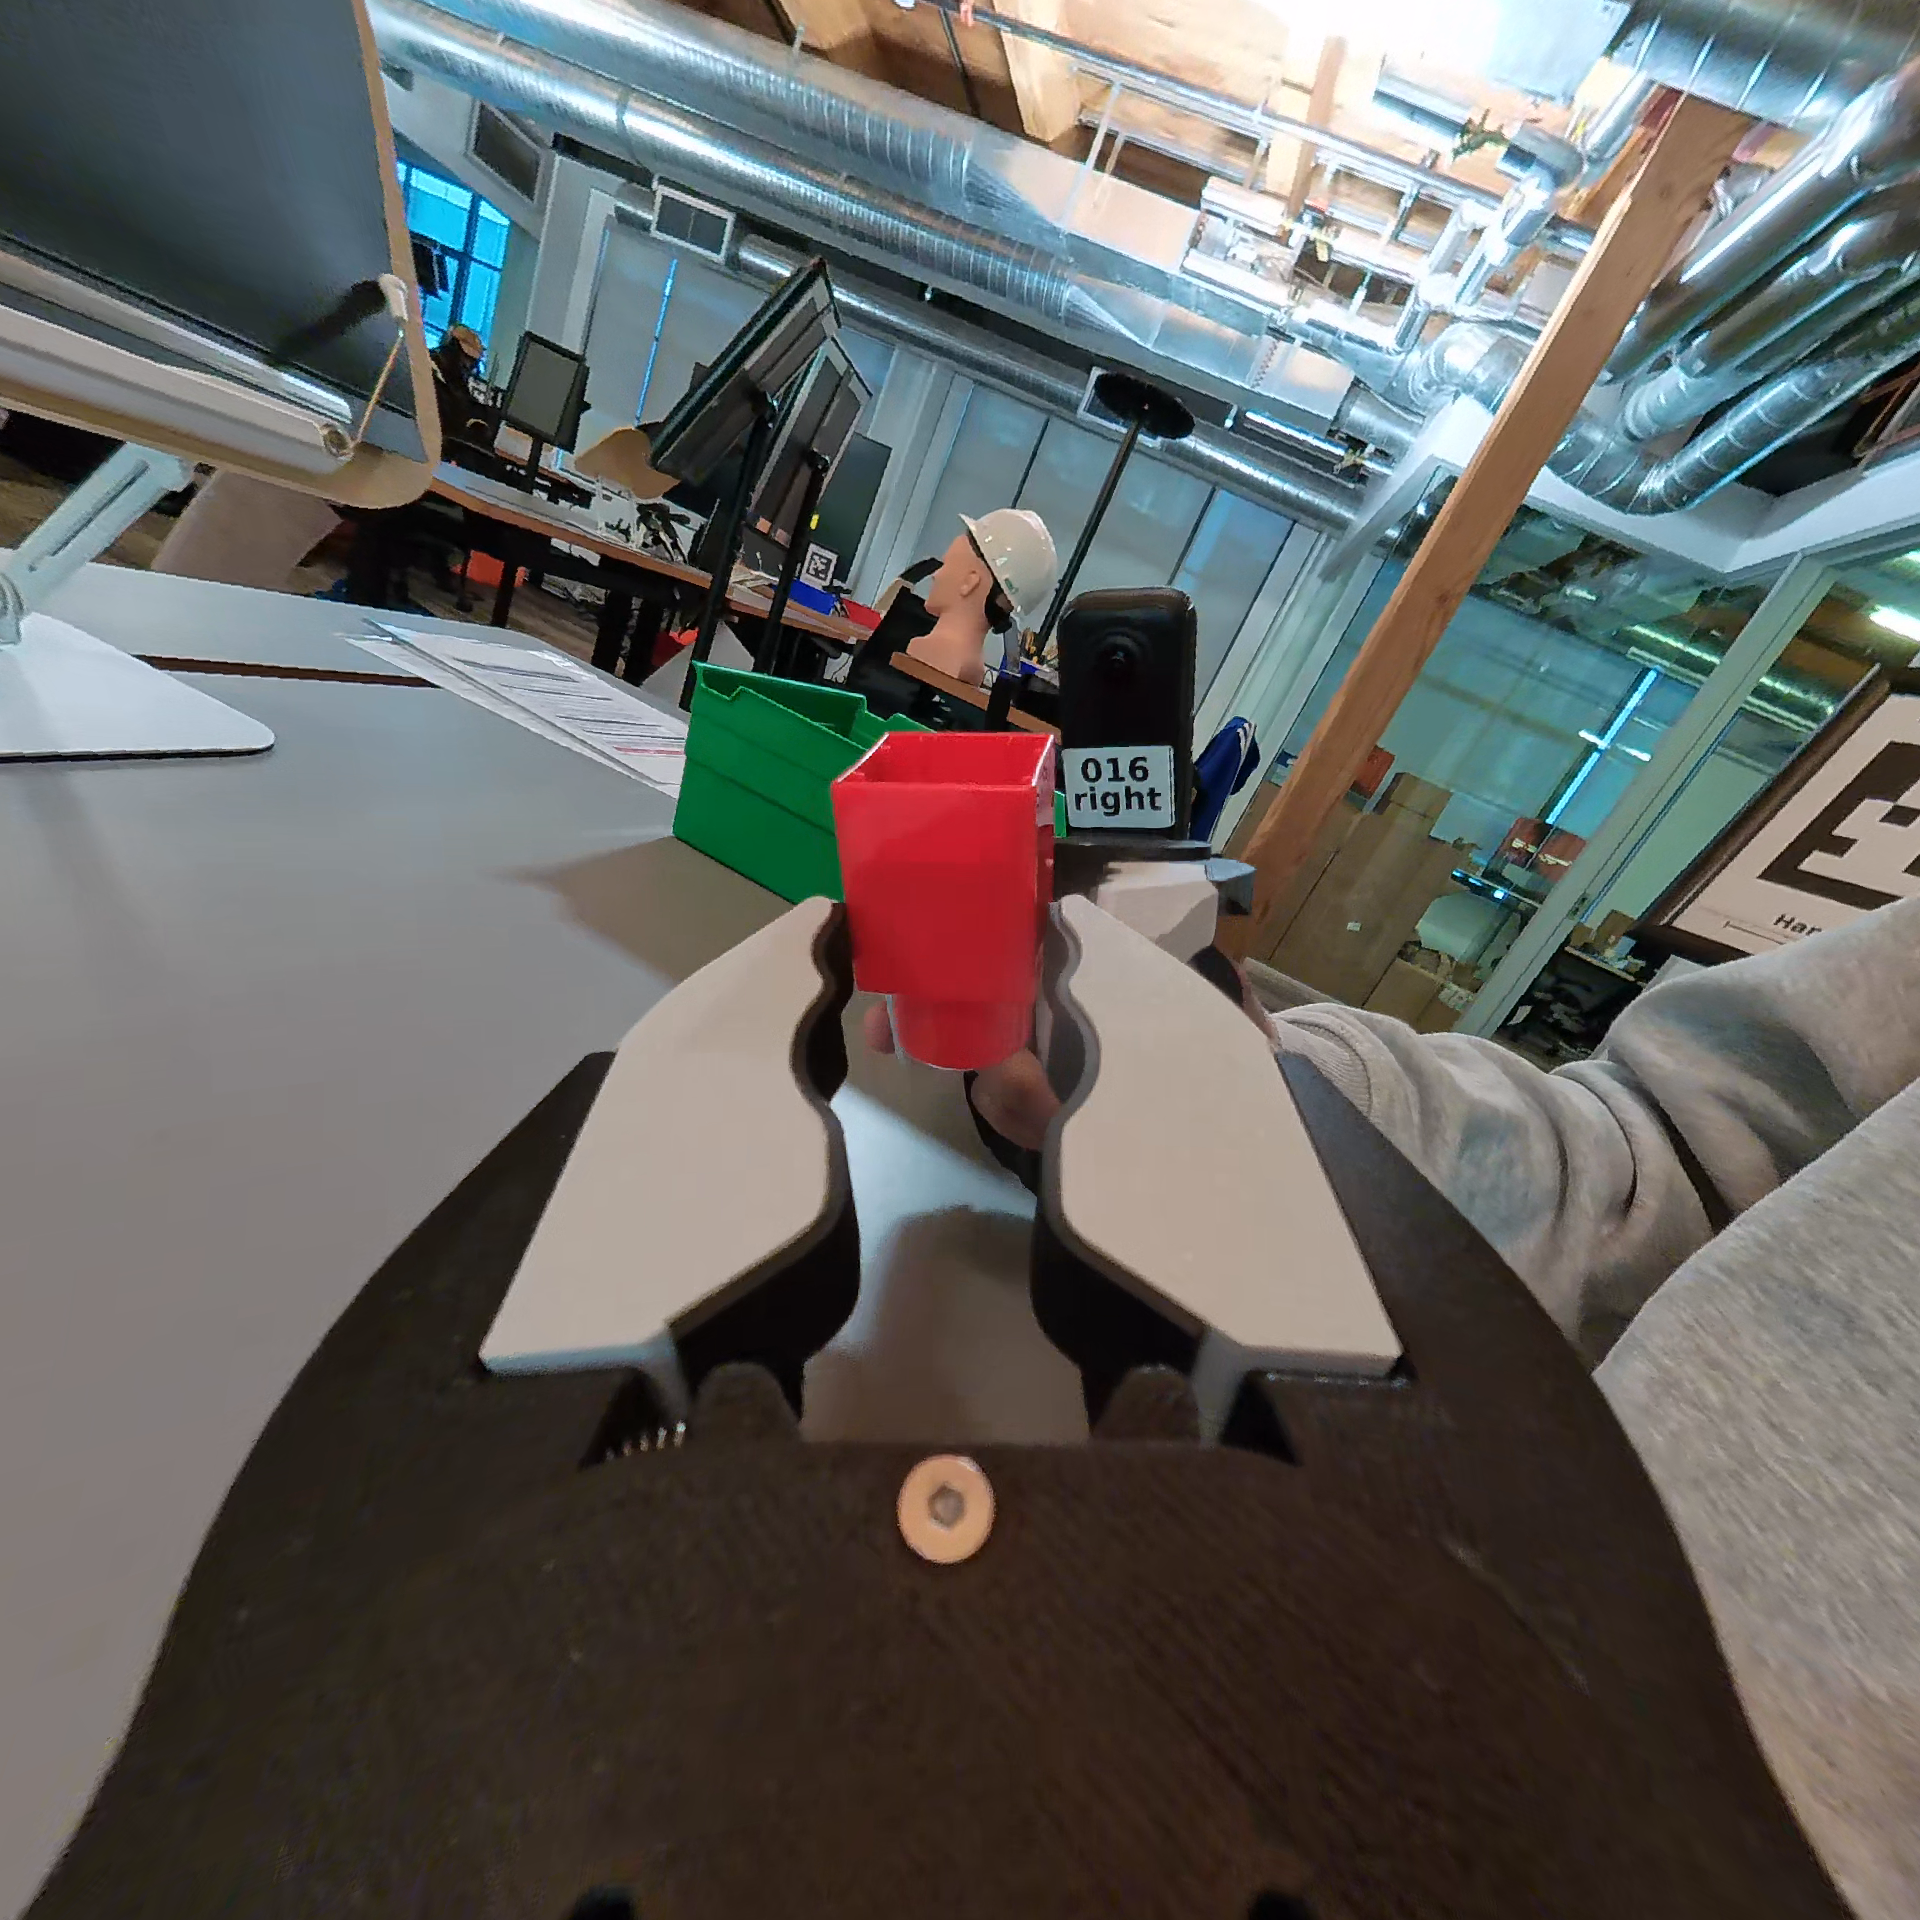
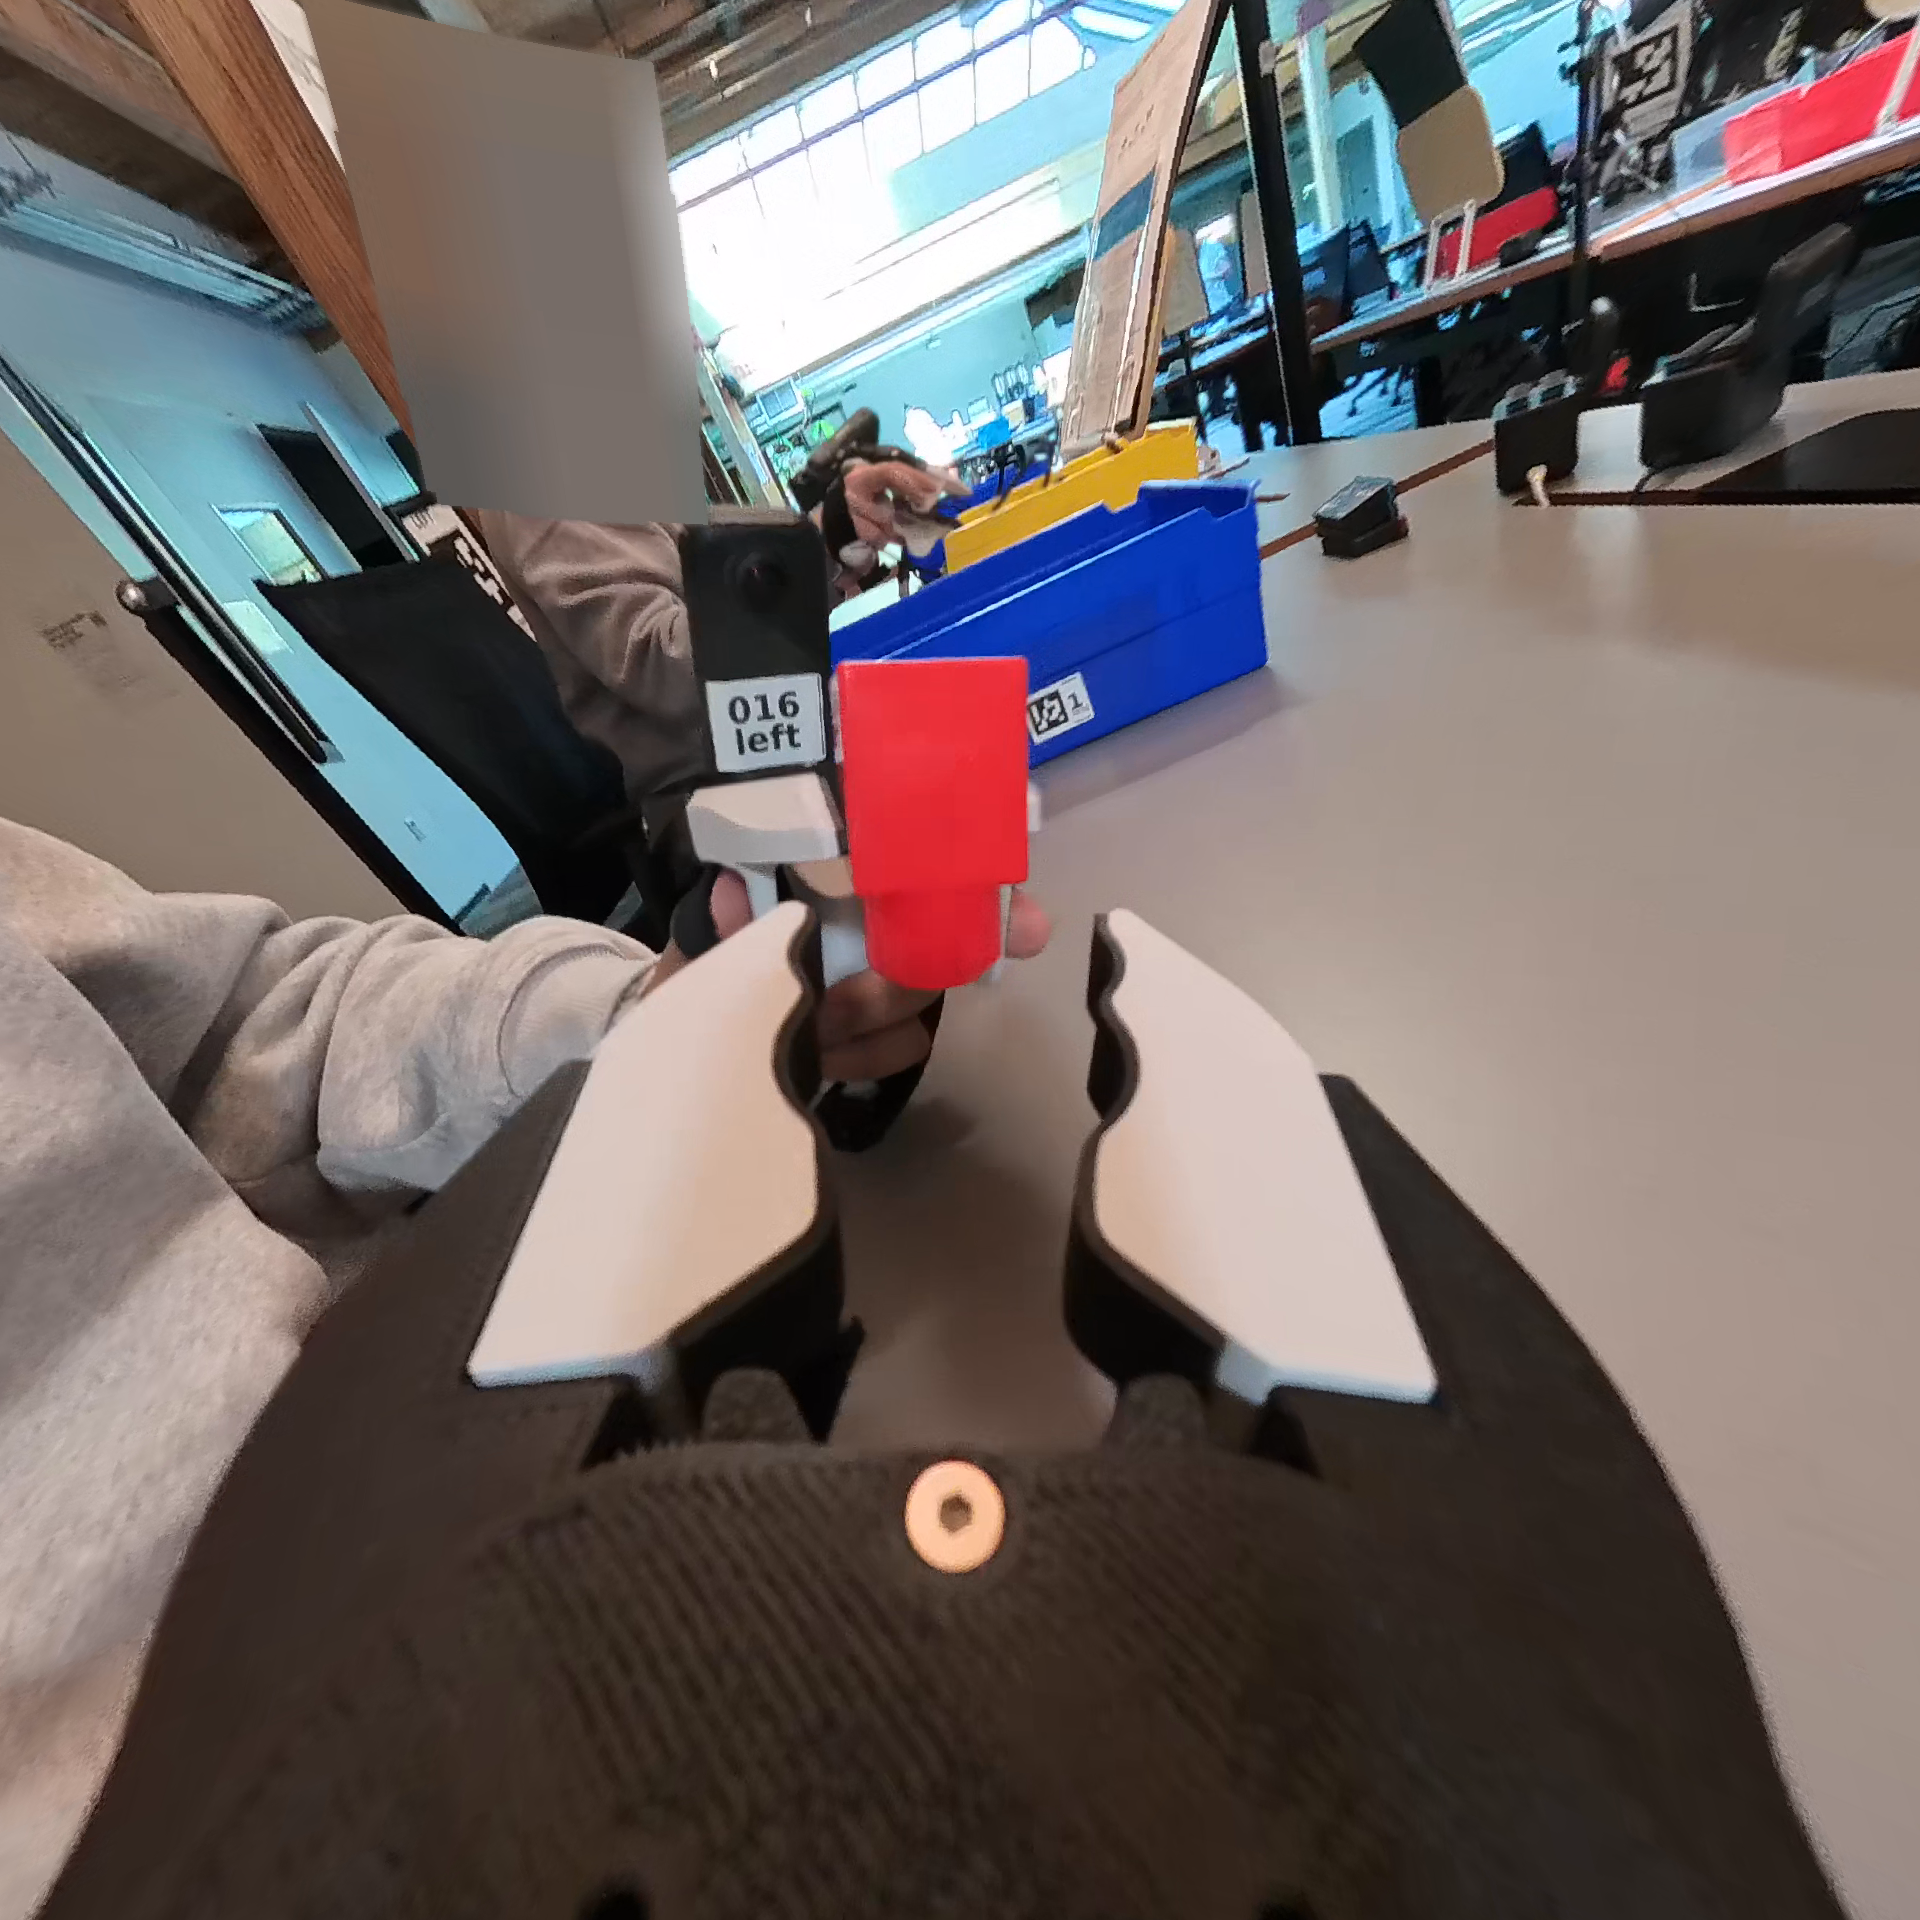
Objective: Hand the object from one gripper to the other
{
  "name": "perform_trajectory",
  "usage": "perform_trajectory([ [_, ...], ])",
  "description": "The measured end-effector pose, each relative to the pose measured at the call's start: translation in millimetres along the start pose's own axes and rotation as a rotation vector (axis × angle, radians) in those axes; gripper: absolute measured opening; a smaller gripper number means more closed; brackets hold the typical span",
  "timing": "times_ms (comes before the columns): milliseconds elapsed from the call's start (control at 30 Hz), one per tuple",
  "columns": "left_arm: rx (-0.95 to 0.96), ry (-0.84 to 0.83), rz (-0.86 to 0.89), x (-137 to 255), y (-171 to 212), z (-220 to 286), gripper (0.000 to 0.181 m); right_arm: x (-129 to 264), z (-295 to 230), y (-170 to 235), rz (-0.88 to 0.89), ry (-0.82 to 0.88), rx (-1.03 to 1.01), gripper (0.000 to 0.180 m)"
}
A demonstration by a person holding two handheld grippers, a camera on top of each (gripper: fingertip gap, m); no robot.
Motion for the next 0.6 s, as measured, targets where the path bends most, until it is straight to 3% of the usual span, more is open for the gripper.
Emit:
perform_trajectory([
  [200, 0.019, 0.025, -0.07, -7, 9, 0, 0.035, 14, 2, -14, 0.11, -0.006, -0.005, 0.053],
  [600, -0.07, 0.062, -0.188, -18, 22, 12, 0.035, 8, -7, -10, 0.058, -0.02, 0.079, 0.051],
])
Point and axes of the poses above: each gripper's, where its closed fingertips meet, x back along the fingers, y out of its underside, z = x × y across the jaws, the point moved 4 cm from there along x, back along the fingers, and after that the axes turned 9 degrees about -z, right-handed, at the moved point
